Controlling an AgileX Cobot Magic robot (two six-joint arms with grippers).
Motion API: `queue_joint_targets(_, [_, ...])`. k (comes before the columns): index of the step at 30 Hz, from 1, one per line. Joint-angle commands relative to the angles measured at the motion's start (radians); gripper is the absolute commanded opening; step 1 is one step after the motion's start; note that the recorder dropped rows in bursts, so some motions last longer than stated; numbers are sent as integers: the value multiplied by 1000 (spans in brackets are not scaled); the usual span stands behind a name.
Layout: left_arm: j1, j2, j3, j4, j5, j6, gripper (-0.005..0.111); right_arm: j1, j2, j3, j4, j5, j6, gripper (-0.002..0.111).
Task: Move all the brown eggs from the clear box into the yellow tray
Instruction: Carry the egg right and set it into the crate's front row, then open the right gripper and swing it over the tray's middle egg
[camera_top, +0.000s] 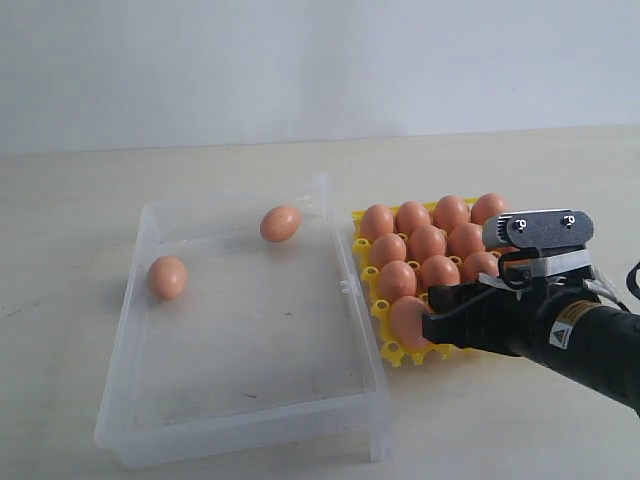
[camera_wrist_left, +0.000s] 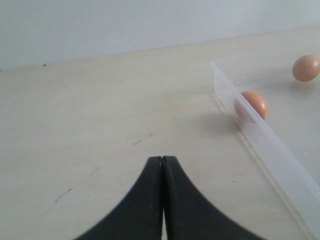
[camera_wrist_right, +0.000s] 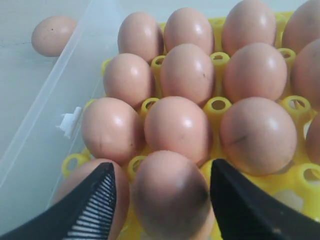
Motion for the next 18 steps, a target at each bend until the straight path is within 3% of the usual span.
queue_joint_targets(1, [-1, -6, -5, -4, -8, -5, 0, -5, -4, 2, -11, -20, -22, 56])
queue_joint_targets(5, [-1, -6, -5, -4, -8, -5, 0, -5, -146, -7, -14, 75, -33, 54])
queue_joint_targets(8, [-1, -6, -5, -4, -8, -5, 0, -5, -323, -141, -57, 446, -50, 39])
queue_joint_targets(10, [-1, -6, -5, -4, -8, -5, 0, -4, -372, -329, -59, 806, -47, 21])
queue_joint_targets(13, [-1, -6, -5, -4, -8, -5, 0, 30, -322, -623, -48, 1122, -115, 0])
queue_joint_targets(18, [-1, -6, -5, -4, -8, -5, 0, 144, -113, -1005, 180, 1340, -356, 0])
